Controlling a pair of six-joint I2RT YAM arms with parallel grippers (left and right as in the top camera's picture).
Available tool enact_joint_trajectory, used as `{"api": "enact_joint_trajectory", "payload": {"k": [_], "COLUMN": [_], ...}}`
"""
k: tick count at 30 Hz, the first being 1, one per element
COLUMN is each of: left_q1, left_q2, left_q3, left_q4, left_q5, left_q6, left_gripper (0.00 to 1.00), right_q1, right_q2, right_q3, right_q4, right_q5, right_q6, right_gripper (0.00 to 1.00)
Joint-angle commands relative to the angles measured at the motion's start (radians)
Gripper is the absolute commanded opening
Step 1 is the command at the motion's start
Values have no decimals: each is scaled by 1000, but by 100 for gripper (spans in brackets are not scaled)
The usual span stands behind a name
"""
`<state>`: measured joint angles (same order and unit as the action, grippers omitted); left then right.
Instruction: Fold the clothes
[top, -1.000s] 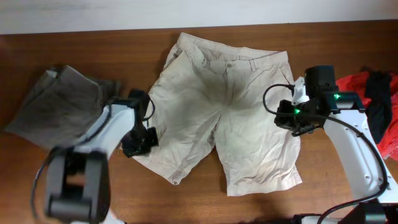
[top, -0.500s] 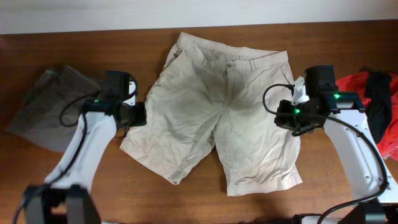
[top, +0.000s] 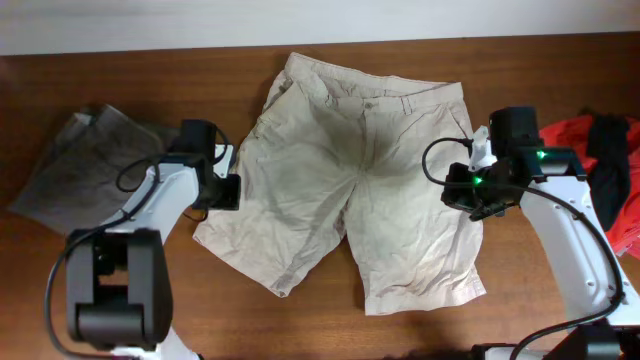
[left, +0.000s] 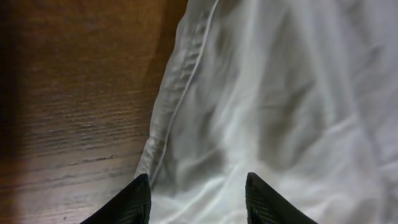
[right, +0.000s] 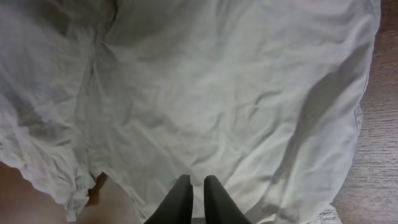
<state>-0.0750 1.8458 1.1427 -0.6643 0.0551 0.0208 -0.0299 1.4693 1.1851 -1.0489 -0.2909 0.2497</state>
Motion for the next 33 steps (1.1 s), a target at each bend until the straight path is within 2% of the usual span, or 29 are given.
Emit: {"api": "enact_joint_trajectory", "payload": {"k": [1, 2, 6, 8, 9, 15, 18, 26, 29, 31, 33], "left_q1": [8, 8, 8, 8, 8, 8, 8, 9, 4, -3, -13], "left_q2": [85, 103, 135, 132, 130, 107, 94, 30, -54, -130, -206], "left_q3": [-1, -1, -1, -1, -1, -1, -1, -1, 11, 41, 82], "left_q4": [-2, -3, -23, -48, -64, -257, -343, -444, -414, -393, -356], "left_q5": [-17, -17, -4, 11, 13, 13, 15, 42, 42, 42, 42], "left_q6": [29, 29, 29, 19, 5, -191, -238, -254, -173, -119, -77], "left_gripper": [48, 48, 25, 3, 0, 1, 0, 1, 2, 14, 38], "right_q1": [5, 5, 5, 5, 5, 5, 5, 5, 5, 5, 5], "right_q2": [3, 3, 3, 3, 3, 3, 3, 3, 3, 3, 3], "right_q3": [8, 8, 8, 8, 8, 8, 8, 8, 8, 8, 8], "right_q4": [-9, -11, -14, -14, -13, -13, -13, -14, -11, -9, -7], "right_q5": [-12, -12, -12, -12, -12, -12, -12, 14, 14, 14, 13], "right_q6": [-10, -10, -10, -10, -10, -10, -10, -10, -10, -7, -6], "right_gripper": [13, 13, 13, 13, 13, 13, 13, 13, 13, 13, 13]}}
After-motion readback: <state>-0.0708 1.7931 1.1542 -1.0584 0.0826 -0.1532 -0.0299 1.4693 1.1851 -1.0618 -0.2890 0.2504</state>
